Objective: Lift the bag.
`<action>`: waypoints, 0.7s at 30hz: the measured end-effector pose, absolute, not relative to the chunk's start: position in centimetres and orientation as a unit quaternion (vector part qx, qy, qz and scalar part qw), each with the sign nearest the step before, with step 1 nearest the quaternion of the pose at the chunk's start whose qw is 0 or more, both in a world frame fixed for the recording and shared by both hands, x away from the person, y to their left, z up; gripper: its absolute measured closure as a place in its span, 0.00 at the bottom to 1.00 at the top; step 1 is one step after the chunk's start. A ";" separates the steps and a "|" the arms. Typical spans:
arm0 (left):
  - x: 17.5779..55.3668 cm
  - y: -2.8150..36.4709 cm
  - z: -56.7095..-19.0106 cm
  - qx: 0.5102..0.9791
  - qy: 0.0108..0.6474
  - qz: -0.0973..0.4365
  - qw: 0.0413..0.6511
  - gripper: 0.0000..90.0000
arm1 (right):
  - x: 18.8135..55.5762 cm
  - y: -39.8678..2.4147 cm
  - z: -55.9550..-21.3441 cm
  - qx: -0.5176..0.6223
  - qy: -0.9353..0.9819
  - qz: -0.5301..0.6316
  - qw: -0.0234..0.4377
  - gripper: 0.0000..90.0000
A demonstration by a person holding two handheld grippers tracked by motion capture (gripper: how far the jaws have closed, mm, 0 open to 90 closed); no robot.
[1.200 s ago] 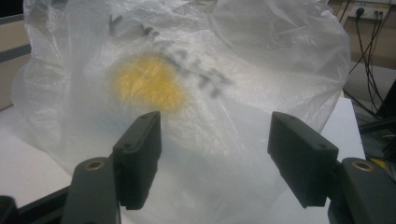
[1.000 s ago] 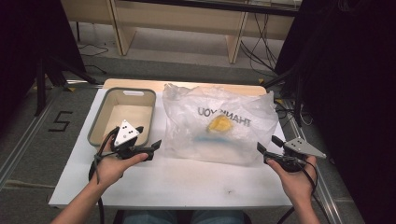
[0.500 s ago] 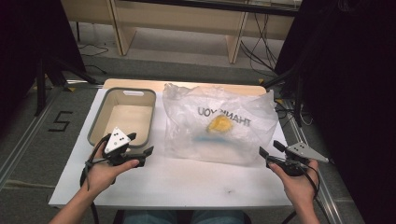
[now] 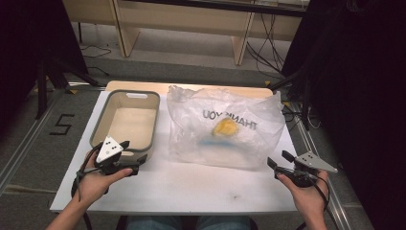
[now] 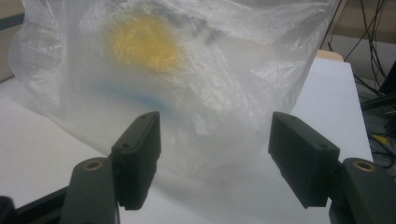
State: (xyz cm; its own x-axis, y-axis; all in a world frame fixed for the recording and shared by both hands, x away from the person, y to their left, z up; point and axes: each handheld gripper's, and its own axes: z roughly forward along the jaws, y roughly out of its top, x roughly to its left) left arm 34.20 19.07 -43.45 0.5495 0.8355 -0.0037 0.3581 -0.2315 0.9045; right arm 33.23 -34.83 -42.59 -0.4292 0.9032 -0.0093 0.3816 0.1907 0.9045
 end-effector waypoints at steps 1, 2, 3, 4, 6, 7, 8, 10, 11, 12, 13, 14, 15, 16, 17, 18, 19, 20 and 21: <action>34.1 19.1 -43.6 0.745 0.401 0.255 0.468 0.23 | 33.2 -34.8 -42.6 0.448 0.715 0.451 0.289 0.39; 34.1 19.1 -43.7 0.745 0.401 0.256 0.467 0.23 | 33.2 -34.8 -42.7 0.449 0.715 0.451 0.289 0.39; 34.0 19.1 -43.8 0.746 0.401 0.256 0.466 0.23 | 33.2 -34.8 -42.7 0.450 0.715 0.451 0.288 0.39; 34.0 19.1 -43.9 0.746 0.401 0.255 0.466 0.23 | 33.1 -34.8 -42.8 0.450 0.716 0.450 0.288 0.39; 33.9 19.2 -43.9 0.745 0.401 0.258 0.467 0.23 | 33.1 -34.8 -42.8 0.450 0.716 0.450 0.287 0.39; 33.9 19.2 -43.8 0.744 0.402 0.260 0.467 0.23 | 33.2 -34.8 -42.9 0.450 0.716 0.450 0.287 0.39; 33.9 19.2 -43.8 0.742 0.403 0.260 0.469 0.23 | 33.2 -34.7 -42.9 0.450 0.716 0.450 0.287 0.38; 33.9 19.1 -43.8 0.743 0.401 0.262 0.468 0.23 | 33.2 -34.7 -42.9 0.449 0.716 0.450 0.287 0.38; 33.9 19.1 -43.8 0.743 0.400 0.262 0.468 0.23 | 33.2 -34.6 -42.9 0.449 0.716 0.450 0.289 0.38; 33.9 18.9 -43.8 0.743 0.400 0.262 0.468 0.23 | 33.2 -34.7 -42.9 0.449 0.716 0.450 0.289 0.38; 33.9 18.8 -43.9 0.745 0.398 0.262 0.467 0.23 | 33.2 -34.7 -42.9 0.449 0.715 0.450 0.290 0.38; 33.9 18.7 -43.9 0.745 0.397 0.262 0.468 0.23 | 33.2 -34.8 -42.8 0.450 0.714 0.450 0.291 0.38; 33.9 18.6 -43.9 0.747 0.395 0.260 0.467 0.23 | 33.2 -34.8 -42.8 0.452 0.713 0.451 0.291 0.37; 33.9 18.5 -43.9 0.747 0.395 0.260 0.468 0.23 | 33.2 -34.9 -42.8 0.452 0.712 0.452 0.291 0.37; 33.9 18.3 -43.9 0.748 0.393 0.259 0.468 0.23 | 33.1 -34.9 -42.8 0.454 0.710 0.452 0.291 0.37; 33.8 18.2 -43.9 0.750 0.390 0.256 0.469 0.23 | 33.1 -34.9 -42.8 0.454 0.710 0.453 0.293 0.37; 33.9 18.0 -44.0 0.751 0.388 0.255 0.469 0.23 | 33.1 -35.0 -42.8 0.454 0.709 0.454 0.293 0.37; 33.8 17.8 -44.0 0.754 0.386 0.252 0.469 0.23 | 33.1 -35.0 -42.8 0.455 0.709 0.454 0.292 0.37; 33.8 17.7 -44.1 0.757 0.383 0.249 0.467 0.23 | 33.1 -35.0 -42.8 0.455 0.709 0.454 0.292 0.37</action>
